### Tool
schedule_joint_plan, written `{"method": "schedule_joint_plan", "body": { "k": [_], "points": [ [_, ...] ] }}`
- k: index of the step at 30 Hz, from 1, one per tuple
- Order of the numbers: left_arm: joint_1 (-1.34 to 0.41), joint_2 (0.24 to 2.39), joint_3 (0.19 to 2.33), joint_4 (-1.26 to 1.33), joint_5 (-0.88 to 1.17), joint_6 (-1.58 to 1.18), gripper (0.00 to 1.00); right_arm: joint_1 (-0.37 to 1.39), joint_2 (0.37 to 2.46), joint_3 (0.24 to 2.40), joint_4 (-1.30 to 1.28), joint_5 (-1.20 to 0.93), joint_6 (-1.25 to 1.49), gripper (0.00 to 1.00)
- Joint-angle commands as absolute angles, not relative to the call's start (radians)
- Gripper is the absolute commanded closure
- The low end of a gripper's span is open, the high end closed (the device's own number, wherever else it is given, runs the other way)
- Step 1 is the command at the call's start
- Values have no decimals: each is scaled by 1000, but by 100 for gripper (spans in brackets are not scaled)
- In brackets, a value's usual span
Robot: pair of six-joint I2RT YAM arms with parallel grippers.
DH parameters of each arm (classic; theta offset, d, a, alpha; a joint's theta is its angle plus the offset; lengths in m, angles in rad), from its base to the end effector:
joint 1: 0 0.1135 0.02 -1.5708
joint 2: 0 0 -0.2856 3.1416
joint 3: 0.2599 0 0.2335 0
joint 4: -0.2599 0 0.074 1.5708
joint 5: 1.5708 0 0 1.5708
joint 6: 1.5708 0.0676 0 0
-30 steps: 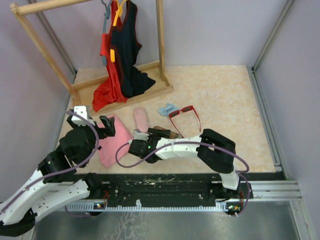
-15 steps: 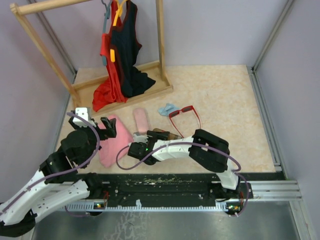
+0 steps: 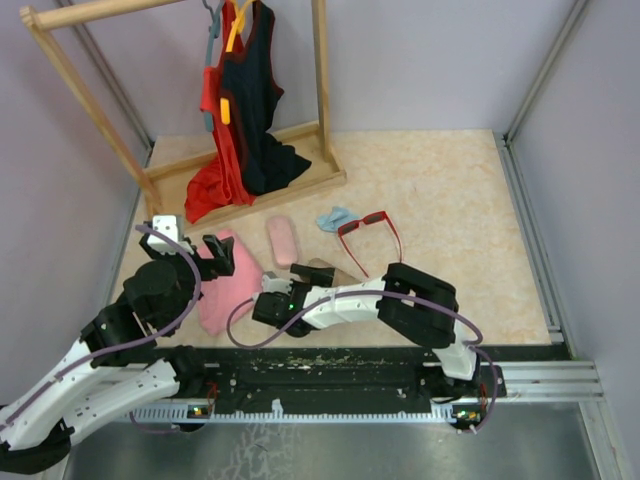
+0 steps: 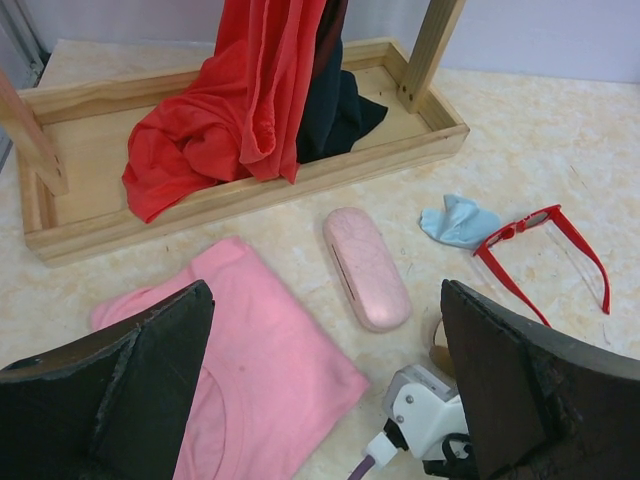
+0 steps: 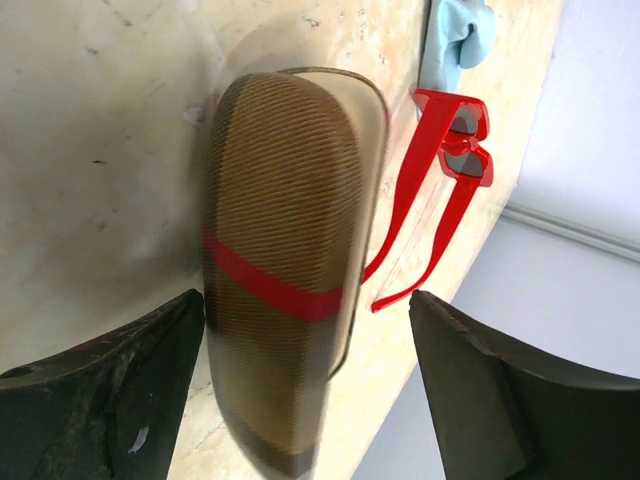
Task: Organize the sunglasses
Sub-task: Place the sunglasses case at the center of the board, then adjust the sunglasses case at the center of the board.
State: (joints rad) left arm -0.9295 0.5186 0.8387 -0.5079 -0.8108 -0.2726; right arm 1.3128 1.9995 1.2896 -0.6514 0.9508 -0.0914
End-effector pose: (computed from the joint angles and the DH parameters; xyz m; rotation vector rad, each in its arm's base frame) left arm 0.0905 -0.0394 0.3605 -0.0220 1.7030 -0.1833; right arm 0.1482 0.3462 0.1609 -1.3932 1.8401 -0.8330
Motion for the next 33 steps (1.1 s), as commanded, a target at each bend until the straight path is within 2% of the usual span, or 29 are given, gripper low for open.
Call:
{"method": "schedule_joint_plan", "body": {
  "k": [1,6,14,18,25,28,33],
  "points": [
    [-931,517,834,-482,-801,-277,0,1345,1941,1299,-637,924,-55,16],
    [-931,520,835,-487,-792,-294,0,1365,1848,1271,-583,820,-49,14],
    [-931,508,822,-490,-761,-357,0,1364,1532,1109,-350,574,-17,14],
    [-932,544,812,-476,-705,-384,0,1303,1367,1024,-268,488,111,14],
    [-931,699,726,-329,-532,-419,4,1102,1114,862,-343,476,535,32],
    [-930,803,687,-257,-468,-430,6,1083,1081,814,-457,560,690,35],
    [-922,954,689,-203,-416,-433,12,1037,1081,705,-451,483,831,42]
  ]
}}
